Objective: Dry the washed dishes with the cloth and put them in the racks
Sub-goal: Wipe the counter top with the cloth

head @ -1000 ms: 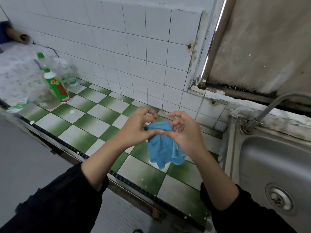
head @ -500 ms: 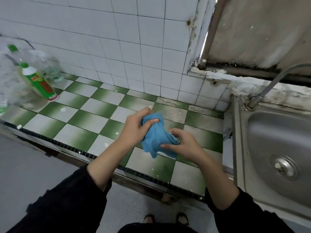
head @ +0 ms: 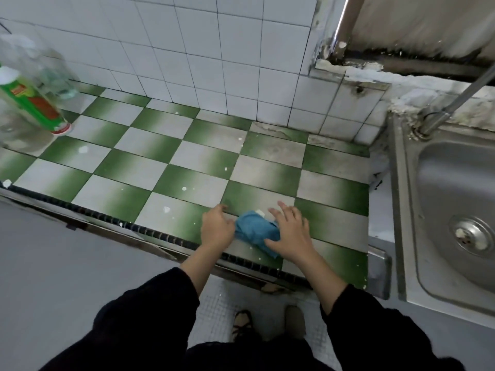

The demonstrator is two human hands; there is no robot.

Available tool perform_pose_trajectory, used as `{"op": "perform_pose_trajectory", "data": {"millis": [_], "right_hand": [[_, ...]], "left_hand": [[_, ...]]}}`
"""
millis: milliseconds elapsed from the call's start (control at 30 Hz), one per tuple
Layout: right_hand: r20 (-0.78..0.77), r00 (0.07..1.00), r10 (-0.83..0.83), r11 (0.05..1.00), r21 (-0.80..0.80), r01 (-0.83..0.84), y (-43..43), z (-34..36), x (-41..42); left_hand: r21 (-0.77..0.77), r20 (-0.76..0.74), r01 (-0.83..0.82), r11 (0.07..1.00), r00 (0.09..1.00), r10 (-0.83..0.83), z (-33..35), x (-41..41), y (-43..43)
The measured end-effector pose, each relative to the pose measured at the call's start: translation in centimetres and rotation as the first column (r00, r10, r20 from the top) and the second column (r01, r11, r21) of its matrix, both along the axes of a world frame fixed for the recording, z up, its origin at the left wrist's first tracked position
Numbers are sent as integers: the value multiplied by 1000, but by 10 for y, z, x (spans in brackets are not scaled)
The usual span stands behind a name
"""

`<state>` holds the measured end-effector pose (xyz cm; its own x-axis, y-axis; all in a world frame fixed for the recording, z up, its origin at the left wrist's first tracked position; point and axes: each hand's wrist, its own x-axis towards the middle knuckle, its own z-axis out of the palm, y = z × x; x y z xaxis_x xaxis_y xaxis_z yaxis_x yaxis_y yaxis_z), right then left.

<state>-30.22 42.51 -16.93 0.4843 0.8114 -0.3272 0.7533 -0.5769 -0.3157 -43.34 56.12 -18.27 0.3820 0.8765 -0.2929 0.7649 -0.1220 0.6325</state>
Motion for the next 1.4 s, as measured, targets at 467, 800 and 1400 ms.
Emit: {"op": "perform_pose_trajectory", "data": {"millis": [467,800,1400], "right_hand": [[294,926,238,960,72,-270,104,-61,131],[260,956,-133,986,129,103,116,-59,163],[213,753,-623,780,98,618,7,-60,166]], "left_hand": [[387,-4,-362,848,919,394,-84,4,-26],[449,-17,-346,824,919,394,-88,4,-28],[421,45,-368,829,921,387,-87,5,-28]]}}
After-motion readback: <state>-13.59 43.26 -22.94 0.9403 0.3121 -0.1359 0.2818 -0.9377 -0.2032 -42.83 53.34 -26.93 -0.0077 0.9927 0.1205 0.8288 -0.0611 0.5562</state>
